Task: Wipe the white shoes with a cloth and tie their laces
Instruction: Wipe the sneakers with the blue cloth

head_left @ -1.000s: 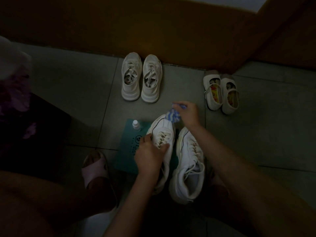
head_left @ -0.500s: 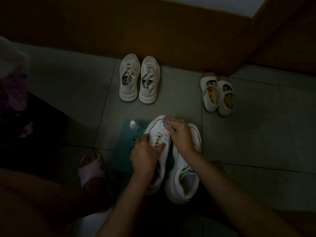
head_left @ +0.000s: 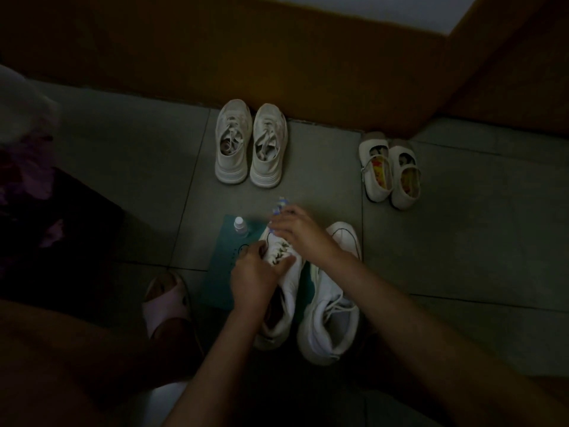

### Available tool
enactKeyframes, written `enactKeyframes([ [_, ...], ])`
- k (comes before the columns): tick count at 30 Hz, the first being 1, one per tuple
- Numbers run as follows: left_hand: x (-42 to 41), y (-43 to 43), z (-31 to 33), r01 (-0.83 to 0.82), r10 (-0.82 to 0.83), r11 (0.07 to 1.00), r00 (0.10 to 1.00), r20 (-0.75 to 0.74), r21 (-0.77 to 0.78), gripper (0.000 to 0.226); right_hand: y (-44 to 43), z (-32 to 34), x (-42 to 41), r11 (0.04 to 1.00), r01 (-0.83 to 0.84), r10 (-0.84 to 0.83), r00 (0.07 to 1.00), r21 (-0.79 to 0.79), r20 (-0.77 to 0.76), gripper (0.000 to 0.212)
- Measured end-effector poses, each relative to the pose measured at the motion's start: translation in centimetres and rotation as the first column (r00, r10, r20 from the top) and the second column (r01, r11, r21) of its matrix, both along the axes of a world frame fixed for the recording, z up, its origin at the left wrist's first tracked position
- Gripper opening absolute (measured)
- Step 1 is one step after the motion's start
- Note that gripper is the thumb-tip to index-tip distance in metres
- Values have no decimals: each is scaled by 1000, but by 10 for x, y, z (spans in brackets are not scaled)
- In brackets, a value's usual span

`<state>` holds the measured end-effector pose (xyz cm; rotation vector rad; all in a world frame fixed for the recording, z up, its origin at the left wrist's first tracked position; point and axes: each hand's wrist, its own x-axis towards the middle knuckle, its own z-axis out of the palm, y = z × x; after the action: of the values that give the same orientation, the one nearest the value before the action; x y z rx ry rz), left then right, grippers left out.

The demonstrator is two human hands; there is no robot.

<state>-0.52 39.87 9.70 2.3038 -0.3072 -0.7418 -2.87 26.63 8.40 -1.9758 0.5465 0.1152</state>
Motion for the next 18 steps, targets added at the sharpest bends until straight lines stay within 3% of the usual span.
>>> enactKeyframes([
  [3, 0, 0, -3, 6, -6, 1000, 1000, 9, 0, 62, -15, -2, -14, 997, 57, -59, 998, -54, -38, 30],
  [5, 1, 0, -4, 5, -5, 1000, 1000, 15, 2, 62, -23, -2, -25, 995, -62, 53, 991, -72, -119, 34],
  [7, 1, 0, -5, 4, -4, 1000, 1000, 16, 3, 62, -28, 6, -34, 964, -135, 110, 987, -231, -117, 31],
  [9, 2, 0, -6, 5, -5, 1000, 1000, 15, 1, 63, -32, 8, -45, 928, -59, 43, 998, -369, -51, 42],
  [11, 1, 2, -7, -2, 3, 1000, 1000, 15, -18, 63, -39, 13, -55, 883, -70, 29, 995, -465, -96, 33],
  [13, 1, 3, -7, -17, 18, 999, 1000, 13, -32, 62, -46, 17, -52, 929, 100, -115, 993, -355, -20, 26],
  [16, 3, 6, -7, -20, 21, 999, 1000, 2, -40, 62, -49, 23, -29, 923, 348, -333, 936, -167, 111, 26],
  [18, 6, 7, -9, -26, 25, 998, 1000, -13, -50, 62, -43, 21, -6, 917, 390, -379, 918, -82, 118, 28],
])
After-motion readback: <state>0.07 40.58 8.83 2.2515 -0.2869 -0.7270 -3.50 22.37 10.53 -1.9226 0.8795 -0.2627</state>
